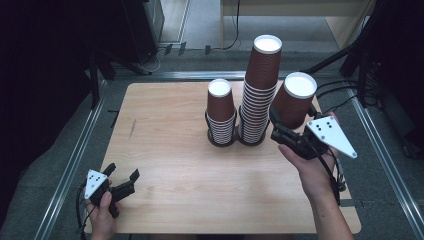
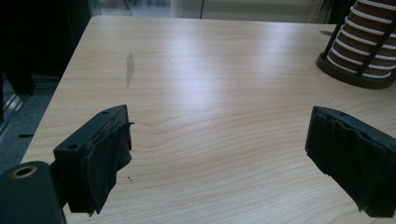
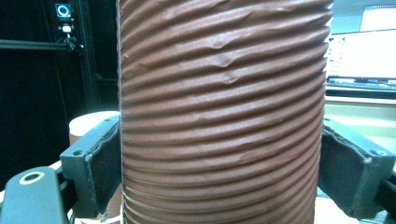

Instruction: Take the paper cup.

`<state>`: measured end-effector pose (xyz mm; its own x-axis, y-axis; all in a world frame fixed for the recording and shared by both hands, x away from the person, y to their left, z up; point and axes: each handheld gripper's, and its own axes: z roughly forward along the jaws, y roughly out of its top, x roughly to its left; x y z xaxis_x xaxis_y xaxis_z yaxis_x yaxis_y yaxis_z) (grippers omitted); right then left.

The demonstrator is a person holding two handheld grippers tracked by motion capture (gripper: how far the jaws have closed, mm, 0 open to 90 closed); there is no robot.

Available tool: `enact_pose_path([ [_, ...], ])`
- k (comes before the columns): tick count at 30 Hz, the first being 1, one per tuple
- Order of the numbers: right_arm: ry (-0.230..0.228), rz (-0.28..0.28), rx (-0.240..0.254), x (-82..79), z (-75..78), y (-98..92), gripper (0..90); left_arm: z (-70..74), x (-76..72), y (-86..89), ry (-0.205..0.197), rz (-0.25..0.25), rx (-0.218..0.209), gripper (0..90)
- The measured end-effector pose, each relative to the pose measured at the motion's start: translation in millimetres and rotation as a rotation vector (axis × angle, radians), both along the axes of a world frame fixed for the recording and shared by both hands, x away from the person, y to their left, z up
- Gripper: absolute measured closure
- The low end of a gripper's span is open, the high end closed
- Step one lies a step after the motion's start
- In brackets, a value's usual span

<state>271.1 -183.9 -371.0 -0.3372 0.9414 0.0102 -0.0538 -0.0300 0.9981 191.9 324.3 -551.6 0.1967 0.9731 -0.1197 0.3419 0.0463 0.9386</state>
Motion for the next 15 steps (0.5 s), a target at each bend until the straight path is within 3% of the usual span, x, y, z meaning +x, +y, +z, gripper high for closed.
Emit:
enact_pose_path([
  [6, 0.018, 0.006, 0.005, -5.0, -15.4, 1.9, 11.5, 1.2, -0.3, 3.5, 0.002, 0.013, -0.027, 7.0],
  [12, 0.033, 0.004, 0.003, -6.8, -32.4, 0.7, 11.5, 4.0, 0.5, 0.4, 0.011, 0.021, 0.006, 7.0],
  [15, 0.045, -0.004, 0.006, -7.8, -40.5, -0.9, 11.6, 9.3, 1.4, 0.1, 0.004, 0.014, -0.052, 7.0],
])
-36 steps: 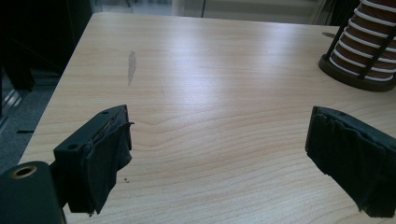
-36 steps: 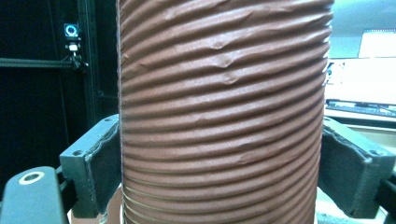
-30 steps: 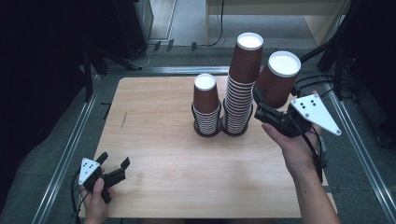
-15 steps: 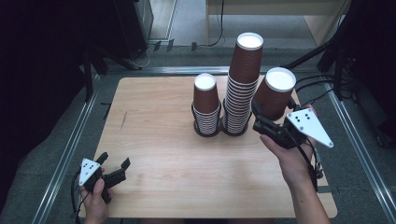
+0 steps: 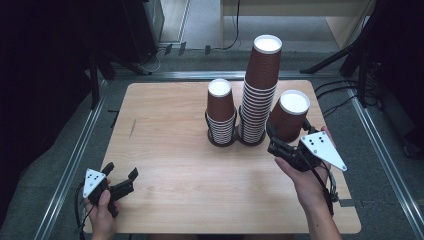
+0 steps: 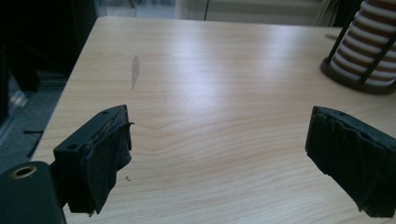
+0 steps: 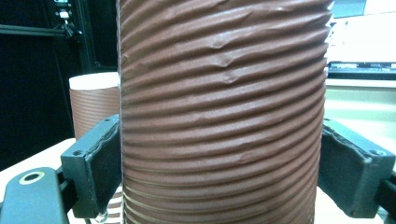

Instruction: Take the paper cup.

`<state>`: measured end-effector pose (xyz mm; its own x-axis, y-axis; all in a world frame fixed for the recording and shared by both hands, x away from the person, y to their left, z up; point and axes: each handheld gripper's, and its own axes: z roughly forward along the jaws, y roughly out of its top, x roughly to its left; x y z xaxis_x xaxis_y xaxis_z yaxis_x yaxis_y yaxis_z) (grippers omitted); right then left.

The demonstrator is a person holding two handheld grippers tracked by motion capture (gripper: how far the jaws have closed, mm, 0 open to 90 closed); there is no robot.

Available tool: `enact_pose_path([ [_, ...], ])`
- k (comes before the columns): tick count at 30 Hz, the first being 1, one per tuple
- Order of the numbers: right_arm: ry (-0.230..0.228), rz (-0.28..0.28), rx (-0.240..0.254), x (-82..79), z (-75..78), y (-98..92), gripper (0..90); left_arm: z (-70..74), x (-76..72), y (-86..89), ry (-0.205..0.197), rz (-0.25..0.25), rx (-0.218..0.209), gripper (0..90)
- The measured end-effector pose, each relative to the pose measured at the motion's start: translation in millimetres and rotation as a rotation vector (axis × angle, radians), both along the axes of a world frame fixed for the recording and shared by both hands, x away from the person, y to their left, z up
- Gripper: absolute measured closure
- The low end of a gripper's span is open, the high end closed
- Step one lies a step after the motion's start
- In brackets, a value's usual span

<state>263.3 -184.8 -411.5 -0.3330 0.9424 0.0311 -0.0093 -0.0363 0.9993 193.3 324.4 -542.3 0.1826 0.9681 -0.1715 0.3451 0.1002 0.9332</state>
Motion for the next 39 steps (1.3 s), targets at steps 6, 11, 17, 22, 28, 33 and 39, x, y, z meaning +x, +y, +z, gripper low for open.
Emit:
enact_pose_path([
  [6, 0.012, -0.007, -0.001, -0.9, -12.6, -4.8, 11.6, 7.2, 6.9, -14.1, -0.008, -0.022, 0.046, 6.9],
  [11, 0.016, -0.015, -0.002, -0.8, -20.9, -8.8, 11.6, 15.2, 15.1, -28.1, -0.019, -0.049, 0.07, 7.0],
  [17, 0.019, -0.02, -0.044, 1.4, -34.6, -7.5, 11.8, 18.6, 25.8, -47.0, -0.02, -0.078, 0.079, 7.0],
  [22, 0.013, 0.005, -0.098, 3.1, -40.4, -2.7, 12.1, 24.6, 34.6, -61.9, -0.036, -0.089, 0.022, 7.0],
  [28, 0.004, 0.029, -0.137, 4.4, -44.1, 7.1, 12.3, 39.1, 41.3, -77.4, -0.066, -0.12, 0.007, 7.0],
  [33, -0.015, 0.039, -0.198, 2.2, -47.6, 17.3, 12.3, 44.5, 37.8, -87.4, -0.078, -0.183, 0.015, 7.0],
  [39, -0.02, 0.041, -0.223, 0.5, -50.6, 25.2, 12.3, 49.3, 32.3, -98.7, -0.085, -0.242, -0.004, 7.0],
])
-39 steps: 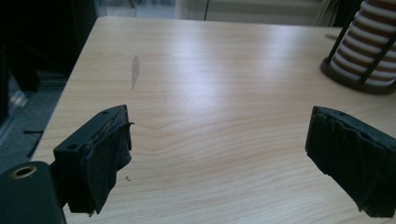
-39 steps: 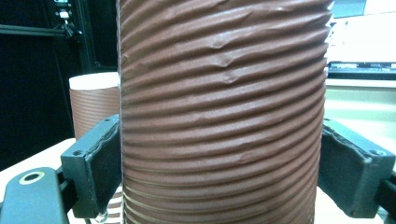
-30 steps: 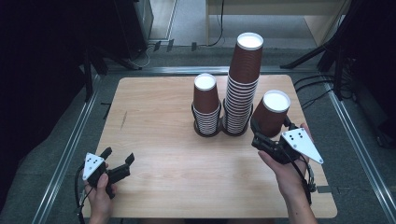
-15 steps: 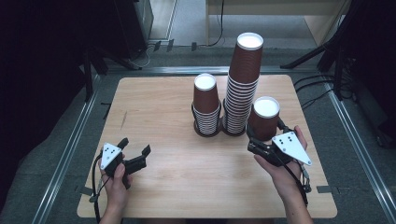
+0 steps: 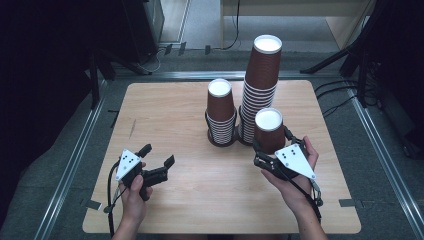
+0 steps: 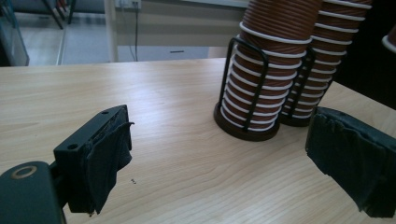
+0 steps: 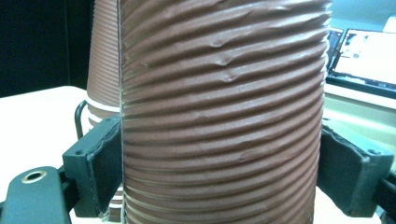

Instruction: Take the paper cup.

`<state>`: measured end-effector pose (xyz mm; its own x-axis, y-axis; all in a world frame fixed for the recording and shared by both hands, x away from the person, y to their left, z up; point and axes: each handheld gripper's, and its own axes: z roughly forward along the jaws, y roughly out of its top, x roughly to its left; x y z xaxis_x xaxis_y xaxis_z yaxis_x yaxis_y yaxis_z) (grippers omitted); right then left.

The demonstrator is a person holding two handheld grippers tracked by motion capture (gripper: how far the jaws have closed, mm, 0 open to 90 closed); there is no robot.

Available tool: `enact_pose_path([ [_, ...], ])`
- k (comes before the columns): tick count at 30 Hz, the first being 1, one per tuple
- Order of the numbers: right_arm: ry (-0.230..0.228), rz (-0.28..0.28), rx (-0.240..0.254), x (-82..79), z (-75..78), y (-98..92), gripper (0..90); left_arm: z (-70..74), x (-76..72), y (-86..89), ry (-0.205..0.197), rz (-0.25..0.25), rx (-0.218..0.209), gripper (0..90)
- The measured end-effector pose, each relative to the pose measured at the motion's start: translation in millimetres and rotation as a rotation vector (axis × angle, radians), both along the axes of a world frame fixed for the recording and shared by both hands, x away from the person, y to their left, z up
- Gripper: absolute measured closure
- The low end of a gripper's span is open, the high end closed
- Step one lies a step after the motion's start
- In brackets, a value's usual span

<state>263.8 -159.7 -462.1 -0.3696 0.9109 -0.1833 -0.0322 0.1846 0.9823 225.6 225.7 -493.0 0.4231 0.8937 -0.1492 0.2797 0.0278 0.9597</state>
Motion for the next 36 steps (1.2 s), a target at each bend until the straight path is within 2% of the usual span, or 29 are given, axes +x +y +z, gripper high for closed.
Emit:
enact_pose_path([
  [2, 0.001, 0.002, -0.016, -0.4, -2.6, 3.5, 12.3, 1.8, -0.8, -5.2, -0.007, -0.017, 0.007, 7.0],
  [10, -0.031, 0.027, -0.143, -7.9, -12.3, 20.6, 12.2, 7.3, -3.7, -25.8, -0.017, -0.088, 0.017, 7.0],
  [16, -0.033, 0.053, -0.194, -10.2, -18.4, 29.0, 12.2, 8.3, -5.7, -35.2, -0.011, -0.137, 0.028, 7.0],
  [22, -0.059, 0.063, -0.255, -12.4, -21.1, 37.7, 12.3, 9.9, -7.1, -40.4, -0.004, -0.166, 0.014, 7.0],
  [26, -0.078, 0.069, -0.291, -13.4, -21.9, 42.8, 12.3, 11.7, -9.6, -46.8, -0.008, -0.187, 0.025, 7.0],
  [33, -0.112, 0.075, -0.356, -14.3, -24.0, 49.6, 12.4, 12.6, -11.6, -51.2, -0.004, -0.243, -0.003, 7.0],
  [36, -0.126, 0.079, -0.379, -15.3, -25.3, 52.1, 12.3, 11.9, -11.6, -52.5, 0.0, -0.246, 0.006, 7.0],
])
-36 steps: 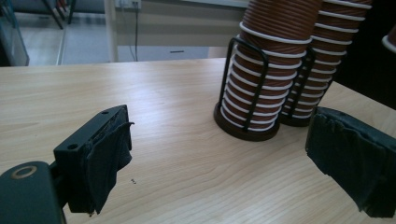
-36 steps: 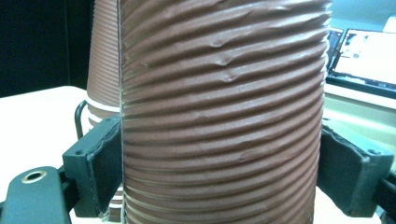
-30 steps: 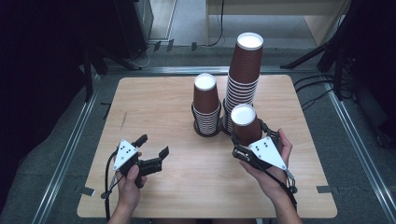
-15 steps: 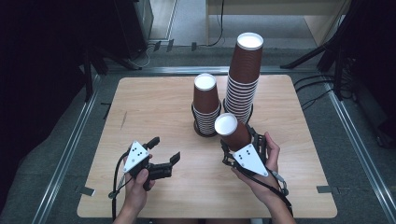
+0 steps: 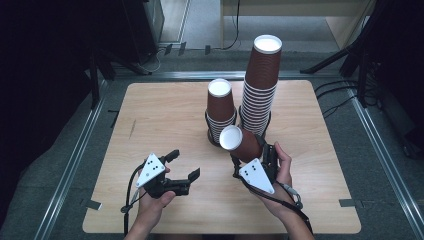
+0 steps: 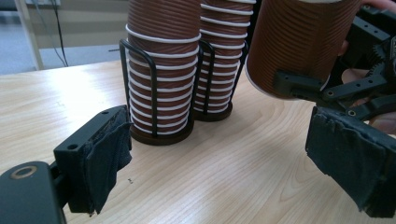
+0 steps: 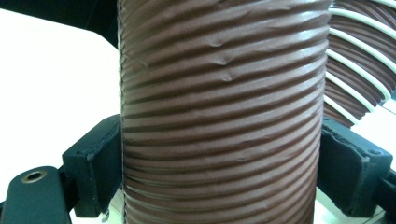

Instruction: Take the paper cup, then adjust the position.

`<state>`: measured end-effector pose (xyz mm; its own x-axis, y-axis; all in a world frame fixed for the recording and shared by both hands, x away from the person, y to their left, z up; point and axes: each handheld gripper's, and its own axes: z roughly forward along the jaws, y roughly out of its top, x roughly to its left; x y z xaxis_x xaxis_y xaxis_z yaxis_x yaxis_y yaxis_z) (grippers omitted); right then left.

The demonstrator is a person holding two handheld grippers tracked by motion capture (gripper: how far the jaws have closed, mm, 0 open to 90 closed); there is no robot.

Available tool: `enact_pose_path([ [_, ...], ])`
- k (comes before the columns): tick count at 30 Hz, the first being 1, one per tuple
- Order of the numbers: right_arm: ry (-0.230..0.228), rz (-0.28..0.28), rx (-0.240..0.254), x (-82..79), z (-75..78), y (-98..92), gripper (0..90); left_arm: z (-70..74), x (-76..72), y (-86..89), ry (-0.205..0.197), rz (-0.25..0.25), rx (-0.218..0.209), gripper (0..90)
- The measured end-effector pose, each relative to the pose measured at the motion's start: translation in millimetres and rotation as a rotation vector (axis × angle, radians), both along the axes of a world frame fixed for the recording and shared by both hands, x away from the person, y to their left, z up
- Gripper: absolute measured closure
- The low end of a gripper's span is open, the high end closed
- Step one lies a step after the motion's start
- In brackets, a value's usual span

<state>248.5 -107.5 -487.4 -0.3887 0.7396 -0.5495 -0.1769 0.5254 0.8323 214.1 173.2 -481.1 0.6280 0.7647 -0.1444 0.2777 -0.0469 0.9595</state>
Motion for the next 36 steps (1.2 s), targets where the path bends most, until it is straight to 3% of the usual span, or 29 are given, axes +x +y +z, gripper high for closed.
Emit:
enact_pose_path([
  [15, -0.064, 0.046, -0.116, -6.5, -6.7, 12.8, 12.4, 0.1, -0.4, -6.6, 0.001, -0.033, 0.004, 7.1],
  [21, -0.067, 0.057, -0.118, -8.2, -6.4, 14.7, 12.3, 1.3, -1.0, -7.6, 0.001, -0.036, -0.005, 7.1],
  [36, -0.105, 0.093, -0.188, -13.2, -10.8, 21.1, 12.3, 5.5, -0.5, -11.1, -0.002, -0.064, -0.019, 7.1],
])
